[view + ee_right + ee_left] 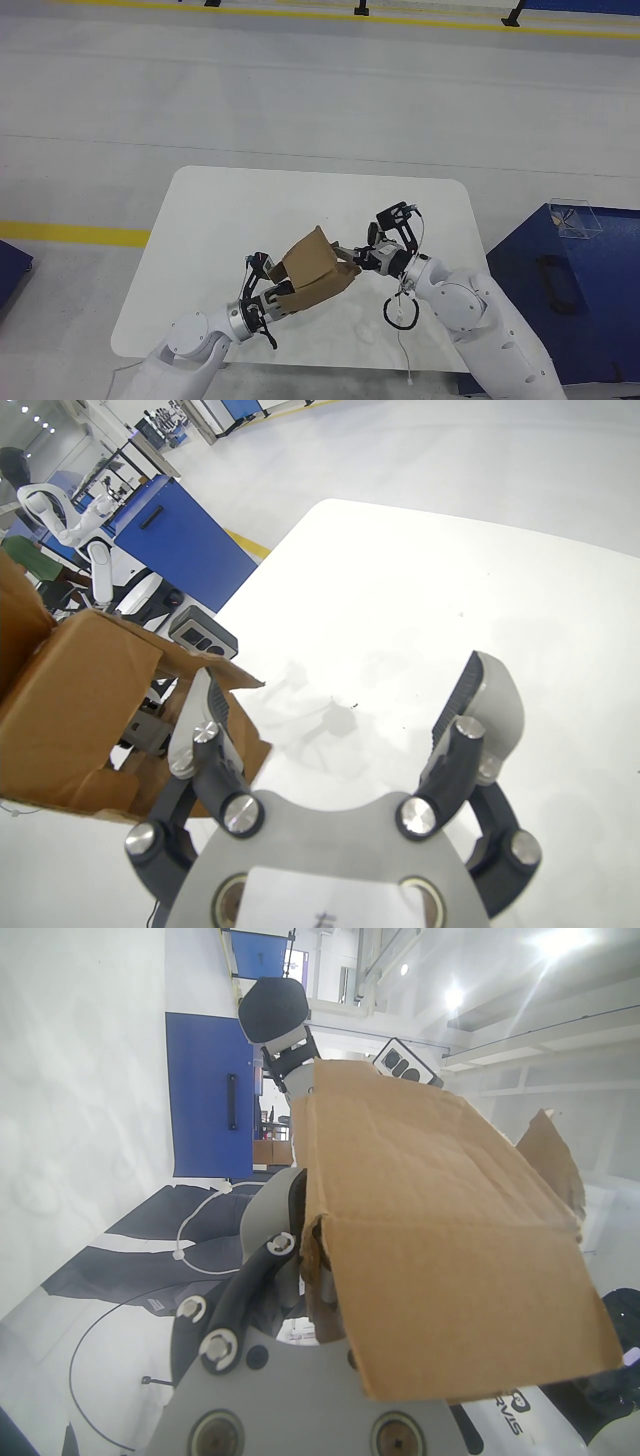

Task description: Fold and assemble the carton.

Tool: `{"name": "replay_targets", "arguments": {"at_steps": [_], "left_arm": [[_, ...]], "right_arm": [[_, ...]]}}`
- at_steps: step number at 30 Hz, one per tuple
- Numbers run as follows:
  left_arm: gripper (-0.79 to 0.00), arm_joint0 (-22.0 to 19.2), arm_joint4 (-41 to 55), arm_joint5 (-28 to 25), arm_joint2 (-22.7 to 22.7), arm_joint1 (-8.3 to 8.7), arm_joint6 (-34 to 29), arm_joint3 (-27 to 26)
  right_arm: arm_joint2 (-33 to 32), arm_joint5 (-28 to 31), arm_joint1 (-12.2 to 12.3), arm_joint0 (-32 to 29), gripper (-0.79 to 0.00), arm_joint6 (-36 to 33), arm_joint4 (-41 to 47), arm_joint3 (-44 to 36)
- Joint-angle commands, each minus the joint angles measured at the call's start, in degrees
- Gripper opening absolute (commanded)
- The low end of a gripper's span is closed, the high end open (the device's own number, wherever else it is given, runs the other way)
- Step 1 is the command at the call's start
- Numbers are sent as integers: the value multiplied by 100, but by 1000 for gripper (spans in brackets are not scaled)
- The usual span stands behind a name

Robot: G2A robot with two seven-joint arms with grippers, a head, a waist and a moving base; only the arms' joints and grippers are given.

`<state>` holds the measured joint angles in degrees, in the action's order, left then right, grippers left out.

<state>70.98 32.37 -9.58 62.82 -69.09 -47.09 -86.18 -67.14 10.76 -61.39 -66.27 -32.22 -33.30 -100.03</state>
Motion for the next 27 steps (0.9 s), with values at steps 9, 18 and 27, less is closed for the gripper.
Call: {"name": "replay_targets", "arguments": {"at_steps": [9,18,27], "left_arm": [[-785,-2,14,-28,-4,-5,-131,17],[-785,1,-49,-17,-5,0,-228,9],[-785,-25,-17,67,26,-7,-102,57]], "right_arm": [[-287,-229,8,-67,0,310,-195,18],[103,-106,-39,-34,0,272,-826,-92],[-39,79,-15,-302,0,166,-786,-454]]}}
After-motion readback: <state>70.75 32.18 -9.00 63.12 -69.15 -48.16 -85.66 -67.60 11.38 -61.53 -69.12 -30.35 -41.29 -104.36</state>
